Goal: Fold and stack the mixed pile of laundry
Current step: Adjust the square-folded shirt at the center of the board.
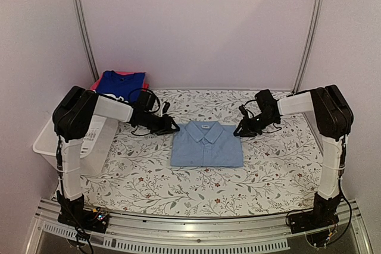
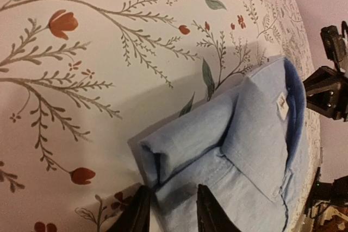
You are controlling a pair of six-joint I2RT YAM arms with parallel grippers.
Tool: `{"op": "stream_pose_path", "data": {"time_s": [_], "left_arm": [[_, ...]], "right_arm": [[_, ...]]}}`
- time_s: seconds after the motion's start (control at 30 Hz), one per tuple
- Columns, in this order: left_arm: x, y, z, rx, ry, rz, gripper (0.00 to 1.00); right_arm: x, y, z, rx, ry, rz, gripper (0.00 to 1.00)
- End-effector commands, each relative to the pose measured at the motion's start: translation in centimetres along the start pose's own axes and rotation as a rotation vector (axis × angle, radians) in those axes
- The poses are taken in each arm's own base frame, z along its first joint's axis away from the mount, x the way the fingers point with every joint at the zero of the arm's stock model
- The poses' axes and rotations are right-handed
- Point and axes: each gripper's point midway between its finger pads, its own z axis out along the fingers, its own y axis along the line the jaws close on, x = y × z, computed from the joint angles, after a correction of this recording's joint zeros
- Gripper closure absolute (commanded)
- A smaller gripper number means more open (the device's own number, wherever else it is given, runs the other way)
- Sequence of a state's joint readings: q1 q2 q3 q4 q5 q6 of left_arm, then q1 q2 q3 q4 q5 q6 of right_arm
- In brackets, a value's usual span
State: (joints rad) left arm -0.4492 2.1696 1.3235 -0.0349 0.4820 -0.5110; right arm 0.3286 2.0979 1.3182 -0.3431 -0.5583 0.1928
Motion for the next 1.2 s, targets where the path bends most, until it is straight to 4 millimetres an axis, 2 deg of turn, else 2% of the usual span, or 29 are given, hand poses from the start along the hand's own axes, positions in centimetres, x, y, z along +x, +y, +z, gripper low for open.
{"op": "stream_pose_path", "data": {"time_s": [0.0, 0.07, 0.17, 0.27, 0.37, 0.53, 0.7, 0.83, 0.9, 1.03, 1.17], "left_arm": [[-0.3, 1.7, -2.3, -0.087, -0.039, 0.000, 0.52], [-1.4, 0.8, -3.8, -0.047, -0.083, 0.008, 0.50], [-3.8, -1.0, -5.1, 0.059, -0.149, 0.007, 0.50], [-4.9, -2.4, -4.7, 0.143, -0.147, -0.002, 0.52], [-5.3, -3.1, -4.1, 0.201, -0.136, -0.035, 0.52], [-5.2, -3.2, -3.2, 0.244, -0.126, -0.090, 0.52], [-4.8, -2.5, -2.2, 0.244, -0.101, -0.124, 0.51], [-4.4, -2.5, -1.7, 0.271, -0.081, -0.149, 0.50], [-4.1, -2.4, -1.3, 0.276, -0.070, -0.161, 0.50], [-3.8, -2.0, -0.9, 0.283, -0.061, -0.177, 0.50], [-3.7, -2.2, -0.3, 0.307, -0.050, -0.188, 0.49]], "right_arm": [[-0.8, 0.2, -2.2, 0.033, -0.023, -0.008, 0.67], [-2.7, 1.2, -4.4, 0.009, -0.083, -0.018, 0.57], [-5.1, 2.3, -6.7, -0.044, -0.146, -0.024, 0.55], [-6.1, 2.8, -6.6, -0.077, -0.141, -0.015, 0.56], [-6.1, 4.0, -5.9, -0.161, -0.114, 0.014, 0.58], [-5.5, 9.1, -5.5, -0.285, -0.104, -0.022, 0.58], [-3.9, 13.1, -2.9, -0.361, -0.037, -0.051, 0.58], [-1.6, 14.3, 0.1, -0.368, 0.038, -0.064, 0.58], [-0.5, 14.3, 1.4, -0.365, 0.074, -0.063, 0.59], [1.9, 13.2, 4.1, -0.334, 0.144, -0.045, 0.59], [3.2, 11.8, 5.6, -0.302, 0.178, -0.024, 0.59]]}}
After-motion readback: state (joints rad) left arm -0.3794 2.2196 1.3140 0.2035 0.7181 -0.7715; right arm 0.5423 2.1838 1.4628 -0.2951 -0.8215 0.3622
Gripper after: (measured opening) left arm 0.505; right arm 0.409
